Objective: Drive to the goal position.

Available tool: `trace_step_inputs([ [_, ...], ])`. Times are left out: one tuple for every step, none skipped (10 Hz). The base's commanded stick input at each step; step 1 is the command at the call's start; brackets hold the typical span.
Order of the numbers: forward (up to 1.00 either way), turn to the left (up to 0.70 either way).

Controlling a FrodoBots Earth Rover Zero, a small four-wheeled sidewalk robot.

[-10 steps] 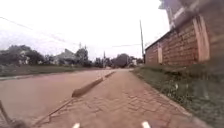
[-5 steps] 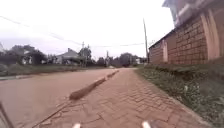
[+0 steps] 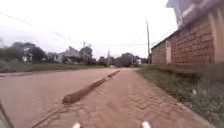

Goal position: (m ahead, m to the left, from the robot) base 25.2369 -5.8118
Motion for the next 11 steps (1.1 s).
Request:
trace_step_inputs([
  [0.5,0.04],
  [0.5,-0.05],
  [0.5,-0.23],
  [0.5,-0.47],
  [0.5,-0.5],
  [0.5,-0.5],
  [0.5,-0.39],
  [0.5,-0.06],
  [0.5,0.13],
  [0.5,0.13],
  [0.5,0.11],
])
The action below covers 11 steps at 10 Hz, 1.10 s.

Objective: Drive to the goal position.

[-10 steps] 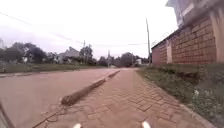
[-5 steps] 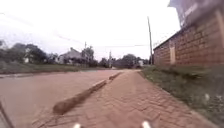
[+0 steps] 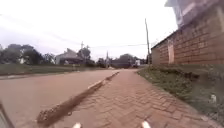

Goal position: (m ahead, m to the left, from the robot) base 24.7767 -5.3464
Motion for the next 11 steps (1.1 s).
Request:
trace_step_inputs([
  [0.5,0.07],
  [0.5,0.04],
  [0.5,0.13],
  [0.5,0.12],
  [0.5,-0.25],
  [0.5,-0.5],
  [0.5,-0.5],
  [0.5,-0.18],
  [0.5,0.18],
  [0.5,0.07],
  [0.5,0.0],
])
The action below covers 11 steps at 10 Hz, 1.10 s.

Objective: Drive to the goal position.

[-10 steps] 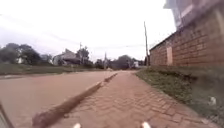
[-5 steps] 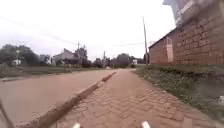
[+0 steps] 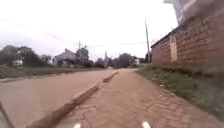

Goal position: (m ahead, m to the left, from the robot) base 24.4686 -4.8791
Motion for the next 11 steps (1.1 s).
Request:
trace_step_inputs([
  [0.5,0.0],
  [0.5,0.07],
  [0.5,0.0],
  [0.5,0.0],
  [0.5,0.1],
  [0.5,0.07],
  [0.5,-0.02],
  [0.5,-0.45],
  [0.5,-0.27],
  [0.5,0.08],
  [0.5,0.24],
])
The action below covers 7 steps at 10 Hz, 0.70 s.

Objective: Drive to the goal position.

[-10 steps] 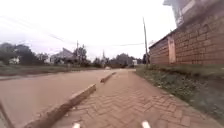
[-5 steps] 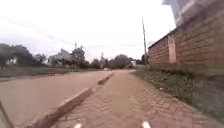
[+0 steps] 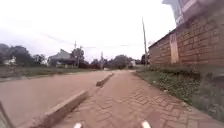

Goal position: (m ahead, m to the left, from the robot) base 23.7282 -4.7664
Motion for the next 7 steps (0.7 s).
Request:
trace_step_inputs([
  [0.5,0.13],
  [0.5,0.03],
  [0.5,0.0],
  [0.5,0.04],
  [0.5,0.13],
  [0.5,0.19],
  [0.5,0.23],
])
